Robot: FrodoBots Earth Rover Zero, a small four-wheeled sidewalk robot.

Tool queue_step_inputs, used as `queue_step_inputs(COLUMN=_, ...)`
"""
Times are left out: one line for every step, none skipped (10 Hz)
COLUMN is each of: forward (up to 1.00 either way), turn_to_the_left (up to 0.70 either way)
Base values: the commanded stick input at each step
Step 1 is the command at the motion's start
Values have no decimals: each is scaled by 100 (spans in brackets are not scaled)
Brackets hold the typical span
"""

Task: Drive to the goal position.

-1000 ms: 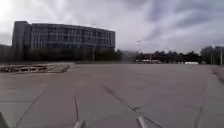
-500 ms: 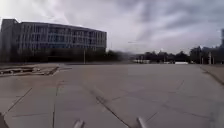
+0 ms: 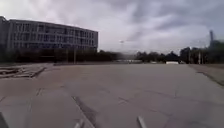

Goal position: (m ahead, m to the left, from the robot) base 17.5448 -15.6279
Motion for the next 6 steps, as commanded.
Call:
queue_step_inputs(forward=100, turn_to_the_left=-27)
queue_step_inputs(forward=100, turn_to_the_left=-27)
queue_step_inputs(forward=100, turn_to_the_left=-27)
queue_step_inputs(forward=100, turn_to_the_left=-27)
queue_step_inputs(forward=100, turn_to_the_left=-27)
queue_step_inputs(forward=100, turn_to_the_left=-27)
